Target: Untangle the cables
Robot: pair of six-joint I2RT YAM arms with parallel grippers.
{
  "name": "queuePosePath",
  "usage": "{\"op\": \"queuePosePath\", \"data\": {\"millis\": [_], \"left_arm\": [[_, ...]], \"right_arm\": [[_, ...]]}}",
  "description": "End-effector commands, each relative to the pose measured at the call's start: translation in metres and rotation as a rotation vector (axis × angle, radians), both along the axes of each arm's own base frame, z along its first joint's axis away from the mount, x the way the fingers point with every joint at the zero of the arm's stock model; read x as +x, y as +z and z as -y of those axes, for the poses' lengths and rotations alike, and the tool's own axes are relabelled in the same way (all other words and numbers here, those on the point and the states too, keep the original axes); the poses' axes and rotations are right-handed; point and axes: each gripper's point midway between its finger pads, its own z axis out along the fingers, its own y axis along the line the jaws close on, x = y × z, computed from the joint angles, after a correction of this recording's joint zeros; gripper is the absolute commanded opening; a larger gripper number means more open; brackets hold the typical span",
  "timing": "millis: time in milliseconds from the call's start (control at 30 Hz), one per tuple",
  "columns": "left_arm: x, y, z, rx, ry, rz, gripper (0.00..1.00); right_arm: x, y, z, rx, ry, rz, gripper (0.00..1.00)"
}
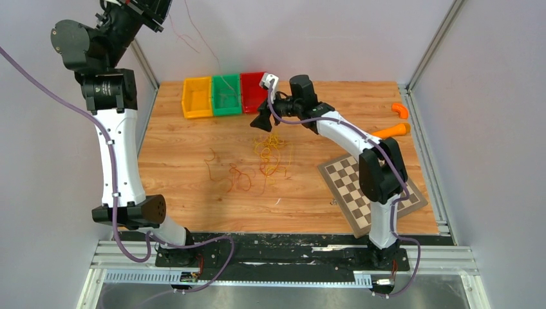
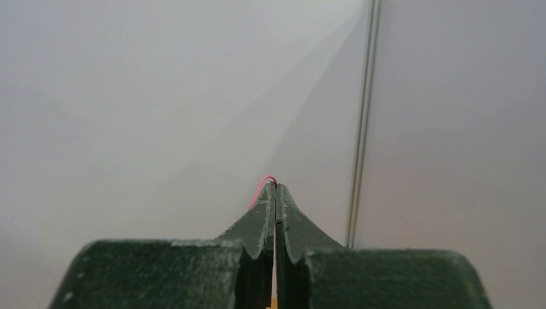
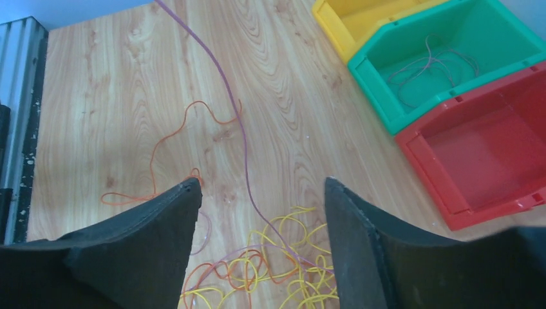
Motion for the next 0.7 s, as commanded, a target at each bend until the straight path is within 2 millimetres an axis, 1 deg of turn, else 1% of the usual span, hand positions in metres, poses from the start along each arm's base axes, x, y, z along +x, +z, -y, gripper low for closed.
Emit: {"op": "queuePosePath", "data": {"millis": [0,100,167,233,300,333,400,433,467,500,533,567,600,633,667], "left_arm": [[-0.013,0.012,-0.005,-0.02,0.017,0.031,0.0],[-0.012,0.012,-0.006,-0.022,0.019,0.033,0.0],[-0.011,0.012,-0.006,-0.021,0.022,0.034,0.0],[-0.012,0.013,-0.008,-0.019,0.032,0.035,0.0],[-0.011,0.012,-0.009,-0.016,0.042,0.03,0.0],[-0.01,0.011,-0.01,-0.015,0.051,0.029,0.0],[-0.009,0.009,-0.012,-0.012,0.064,0.022,0.0],[-0.008,0.006,-0.013,-0.006,0.075,0.02,0.0],[-0.005,0.003,-0.014,-0.005,0.082,0.011,0.0],[-0.001,-0.004,-0.017,0.001,0.095,-0.004,0.0],[0.003,-0.01,-0.018,0.002,0.102,-0.02,0.0],[0.009,-0.023,-0.02,0.01,0.113,-0.048,0.0],[0.013,-0.032,-0.02,0.017,0.113,-0.067,0.0],[0.02,-0.052,-0.021,0.03,0.118,-0.105,0.0],[0.022,-0.064,-0.021,0.042,0.117,-0.122,0.0]], "right_arm": [[-0.005,0.025,0.004,0.021,0.031,0.096,0.71],[0.006,0.002,-0.004,-0.004,0.021,0.067,0.76],[0.012,-0.008,-0.011,-0.012,0.021,0.057,0.74],[0.017,-0.022,-0.014,-0.028,0.015,0.048,0.61],[0.019,-0.03,-0.016,-0.039,0.012,0.044,0.53],[0.019,-0.032,-0.016,-0.042,0.013,0.044,0.43],[0.018,-0.026,-0.016,-0.037,0.015,0.054,0.15],[0.016,-0.018,-0.015,-0.027,0.013,0.058,0.03],[0.014,-0.007,-0.015,-0.013,0.01,0.063,0.0],[0.012,0.008,-0.014,0.007,0.004,0.064,0.0],[0.008,0.03,-0.013,0.039,-0.003,0.066,0.0],[0.003,0.056,-0.013,0.082,-0.005,0.061,0.0],[-0.007,0.087,-0.012,0.128,0.007,0.075,0.0],[-0.014,0.117,-0.01,0.173,0.007,0.09,0.0],[-0.021,0.146,-0.007,0.218,0.005,0.108,0.0]]}}
